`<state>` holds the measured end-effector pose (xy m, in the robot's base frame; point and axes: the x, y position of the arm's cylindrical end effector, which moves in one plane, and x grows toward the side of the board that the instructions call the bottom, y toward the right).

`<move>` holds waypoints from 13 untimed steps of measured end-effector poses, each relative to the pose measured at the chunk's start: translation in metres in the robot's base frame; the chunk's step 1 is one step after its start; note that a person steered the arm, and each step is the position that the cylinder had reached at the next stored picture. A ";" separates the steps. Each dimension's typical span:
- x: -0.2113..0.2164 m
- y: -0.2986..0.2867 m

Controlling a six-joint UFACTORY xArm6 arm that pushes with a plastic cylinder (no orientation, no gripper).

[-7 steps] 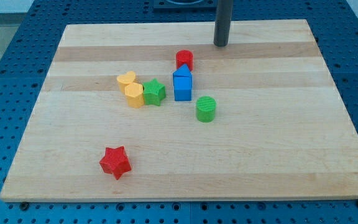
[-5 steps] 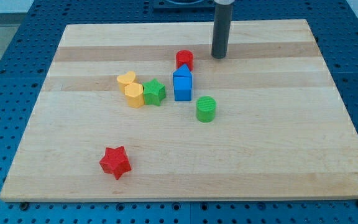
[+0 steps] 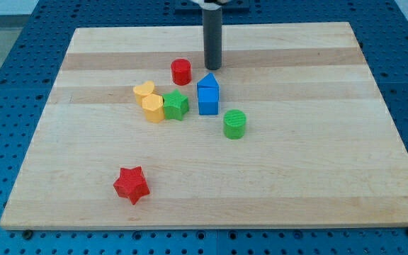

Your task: Place the red circle top left to the triangle

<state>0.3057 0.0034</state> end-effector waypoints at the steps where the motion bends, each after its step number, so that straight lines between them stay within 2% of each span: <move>1: -0.004 -0.007; 3: -0.004 -0.044; 6: -0.002 -0.044; 8: -0.004 -0.071; 13: 0.004 -0.068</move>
<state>0.3093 -0.0649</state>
